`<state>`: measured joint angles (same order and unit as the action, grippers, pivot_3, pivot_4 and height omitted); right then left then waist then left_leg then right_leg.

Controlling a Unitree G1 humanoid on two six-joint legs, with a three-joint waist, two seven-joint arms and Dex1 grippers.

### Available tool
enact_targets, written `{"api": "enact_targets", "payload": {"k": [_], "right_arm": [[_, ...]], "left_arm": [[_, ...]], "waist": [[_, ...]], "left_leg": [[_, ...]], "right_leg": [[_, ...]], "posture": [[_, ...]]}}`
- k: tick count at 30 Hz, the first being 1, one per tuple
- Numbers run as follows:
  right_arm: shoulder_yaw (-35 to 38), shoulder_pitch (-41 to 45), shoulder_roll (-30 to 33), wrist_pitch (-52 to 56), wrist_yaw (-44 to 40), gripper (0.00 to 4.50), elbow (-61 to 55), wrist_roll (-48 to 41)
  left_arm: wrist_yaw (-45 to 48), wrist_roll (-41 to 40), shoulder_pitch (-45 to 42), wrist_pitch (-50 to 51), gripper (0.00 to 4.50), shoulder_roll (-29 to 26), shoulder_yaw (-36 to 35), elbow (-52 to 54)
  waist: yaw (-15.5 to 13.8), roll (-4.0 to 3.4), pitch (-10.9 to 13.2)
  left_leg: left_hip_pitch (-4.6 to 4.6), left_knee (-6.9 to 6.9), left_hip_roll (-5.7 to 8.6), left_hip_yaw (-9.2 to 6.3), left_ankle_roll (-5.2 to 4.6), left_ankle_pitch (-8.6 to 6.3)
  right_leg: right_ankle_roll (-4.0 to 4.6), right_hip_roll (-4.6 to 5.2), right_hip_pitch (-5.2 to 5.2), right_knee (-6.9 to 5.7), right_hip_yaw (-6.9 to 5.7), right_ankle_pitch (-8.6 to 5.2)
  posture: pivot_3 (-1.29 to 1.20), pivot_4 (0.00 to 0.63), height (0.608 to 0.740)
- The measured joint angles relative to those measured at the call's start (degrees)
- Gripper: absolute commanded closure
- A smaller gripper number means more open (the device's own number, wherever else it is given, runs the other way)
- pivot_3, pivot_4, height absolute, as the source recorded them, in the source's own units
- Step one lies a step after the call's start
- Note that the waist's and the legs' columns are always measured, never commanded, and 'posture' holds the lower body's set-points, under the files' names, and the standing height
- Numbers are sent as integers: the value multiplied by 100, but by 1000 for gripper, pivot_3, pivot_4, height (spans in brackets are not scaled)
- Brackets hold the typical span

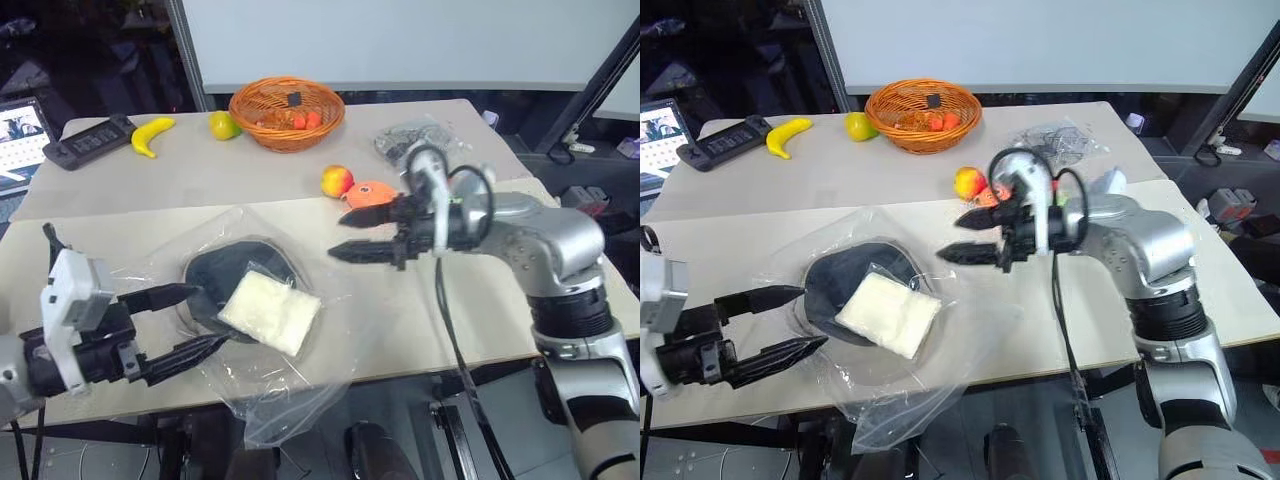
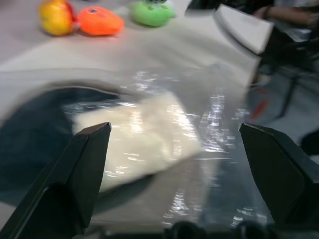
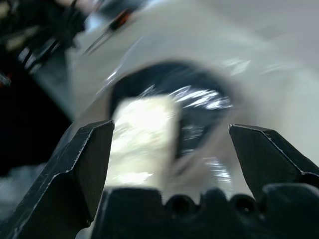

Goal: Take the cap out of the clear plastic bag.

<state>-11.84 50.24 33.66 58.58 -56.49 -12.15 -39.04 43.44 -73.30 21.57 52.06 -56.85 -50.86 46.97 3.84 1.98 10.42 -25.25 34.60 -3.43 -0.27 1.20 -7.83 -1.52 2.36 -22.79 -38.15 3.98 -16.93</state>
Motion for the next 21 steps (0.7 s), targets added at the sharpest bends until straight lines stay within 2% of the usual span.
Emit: {"api": "enact_targets", "payload": {"k": [5,9,14,21], "right_arm": [[-479,91,-539,240,376,59,-15,186],[-1093,122,-877,-67,727,59,554,922],[-1664,35,-857,-619,709,59,983,1666],[-1928,-185,-757,-811,429,59,923,2019]], "left_arm": [[-75,-16,293,65,63,15,-99,43],[-251,-112,368,53,63,24,-247,114],[-333,-225,461,54,63,7,-547,166],[-526,-233,392,41,63,-11,-538,179]], "waist": [[-5,1,-1],[-6,1,-1],[-36,2,-1],[-41,3,-2]], "left_leg": [[-19,6,-1,9,5,2],[-22,12,-1,14,8,4],[-29,7,-1,15,10,3],[-23,10,-3,16,10,3]], "right_leg": [[-1,1,-24,-7,6,6],[-1,2,-30,-9,7,11],[-1,2,-37,-8,7,11],[-1,1,-32,-10,7,11]], "posture": [[0,150,740],[0,150,740],[0,150,740],[0,150,740]]}}
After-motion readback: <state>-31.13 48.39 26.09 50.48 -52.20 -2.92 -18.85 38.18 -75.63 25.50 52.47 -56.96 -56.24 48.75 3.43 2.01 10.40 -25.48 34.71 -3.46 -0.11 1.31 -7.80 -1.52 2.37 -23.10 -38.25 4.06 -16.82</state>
